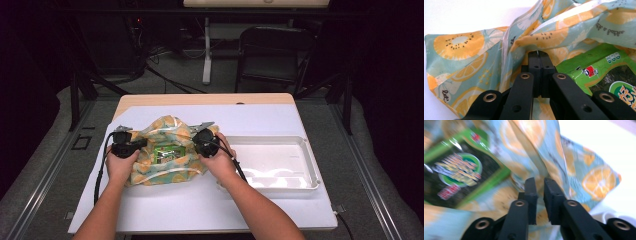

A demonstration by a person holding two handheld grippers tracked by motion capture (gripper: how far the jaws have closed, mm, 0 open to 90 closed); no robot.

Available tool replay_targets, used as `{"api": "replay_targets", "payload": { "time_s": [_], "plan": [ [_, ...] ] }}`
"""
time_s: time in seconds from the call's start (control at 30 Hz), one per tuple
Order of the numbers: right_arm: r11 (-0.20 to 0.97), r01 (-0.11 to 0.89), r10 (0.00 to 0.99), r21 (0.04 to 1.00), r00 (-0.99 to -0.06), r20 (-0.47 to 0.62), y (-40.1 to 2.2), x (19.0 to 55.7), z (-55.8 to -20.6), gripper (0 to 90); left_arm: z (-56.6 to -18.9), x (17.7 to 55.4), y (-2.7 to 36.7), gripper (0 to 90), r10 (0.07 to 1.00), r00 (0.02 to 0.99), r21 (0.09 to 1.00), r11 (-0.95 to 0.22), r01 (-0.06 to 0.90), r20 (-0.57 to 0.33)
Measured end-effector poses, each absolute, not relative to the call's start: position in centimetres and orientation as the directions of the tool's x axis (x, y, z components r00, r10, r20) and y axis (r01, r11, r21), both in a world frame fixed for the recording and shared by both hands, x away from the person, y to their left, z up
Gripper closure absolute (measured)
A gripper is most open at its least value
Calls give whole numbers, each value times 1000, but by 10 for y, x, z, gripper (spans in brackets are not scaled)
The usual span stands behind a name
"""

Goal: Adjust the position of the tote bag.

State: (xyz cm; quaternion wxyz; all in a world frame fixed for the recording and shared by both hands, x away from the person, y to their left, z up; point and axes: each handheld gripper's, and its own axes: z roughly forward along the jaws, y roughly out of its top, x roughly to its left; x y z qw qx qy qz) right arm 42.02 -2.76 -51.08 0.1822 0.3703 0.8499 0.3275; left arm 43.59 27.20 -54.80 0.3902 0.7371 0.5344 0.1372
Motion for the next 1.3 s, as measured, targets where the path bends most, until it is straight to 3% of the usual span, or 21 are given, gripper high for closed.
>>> {"api": "replay_targets", "payload": {
  "time_s": [0.37, 0.67, 0.77, 1.0, 1.3],
  "plan": [
    [545, 403, 689, 735, -715, -119, 1, 414, -506, 596, -545, 434, 270, 900, 894, 407, 729, -150, 668, -189],
    [618, 337, 648, 710, -730, -218, 20, 419, -510, 549, -546, 435, 270, 900, 895, 405, 734, -148, 663, -186],
    [636, 346, 647, 690, -727, -232, 21, 423, -513, 599, -546, 435, 270, 900, 894, 408, 735, -149, 661, -185],
    [618, 392, 667, 681, -721, -190, 16, 430, -510, 858, -546, 435, 271, 900, 893, 411, 732, -154, 663, -185],
    [523, 439, 726, 730, -679, -112, 0, 444, -496, 900, -547, 436, 273, 900, 896, 404, 737, -147, 660, -183]
  ]
}}
